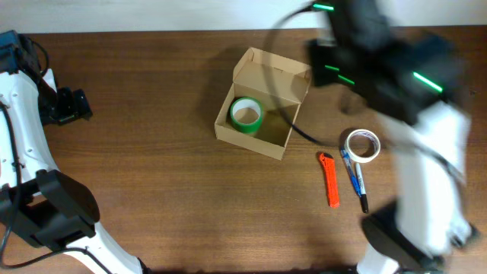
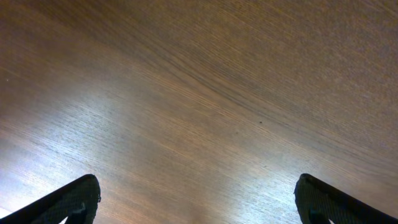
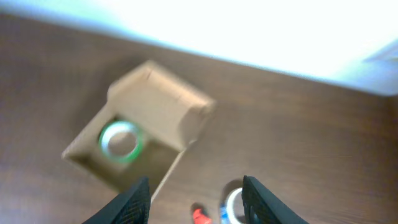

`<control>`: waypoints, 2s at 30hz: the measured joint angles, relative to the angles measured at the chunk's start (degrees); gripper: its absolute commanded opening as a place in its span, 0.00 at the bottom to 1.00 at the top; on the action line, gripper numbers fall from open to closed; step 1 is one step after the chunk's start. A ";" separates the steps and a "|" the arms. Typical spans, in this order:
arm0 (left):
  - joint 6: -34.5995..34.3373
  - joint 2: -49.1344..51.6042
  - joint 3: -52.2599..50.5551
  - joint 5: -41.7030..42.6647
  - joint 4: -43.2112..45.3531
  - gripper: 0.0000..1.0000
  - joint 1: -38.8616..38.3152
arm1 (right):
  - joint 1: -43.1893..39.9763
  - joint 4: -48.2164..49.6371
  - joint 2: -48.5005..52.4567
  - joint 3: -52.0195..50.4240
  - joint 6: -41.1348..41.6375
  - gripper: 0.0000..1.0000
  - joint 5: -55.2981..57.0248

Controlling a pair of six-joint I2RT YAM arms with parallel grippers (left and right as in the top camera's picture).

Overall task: Pack container
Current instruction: 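Move the right gripper to the white masking tape and grasp it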

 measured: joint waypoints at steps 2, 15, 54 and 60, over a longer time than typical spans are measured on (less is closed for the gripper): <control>0.00 0.00 0.00 0.00 0.00 1.00 0.00 | -2.93 -0.33 -4.63 -0.20 0.68 0.49 1.16; 0.00 0.00 0.00 -0.02 0.04 1.00 0.00 | -30.73 4.87 -16.26 -46.60 1.86 0.48 -3.80; 0.02 0.00 0.00 0.00 0.02 1.00 0.00 | -43.36 37.35 8.33 -79.17 9.16 0.19 -20.87; 0.02 0.00 0.00 0.00 0.02 1.00 0.00 | -43.58 37.86 8.35 -79.17 9.16 0.15 -21.51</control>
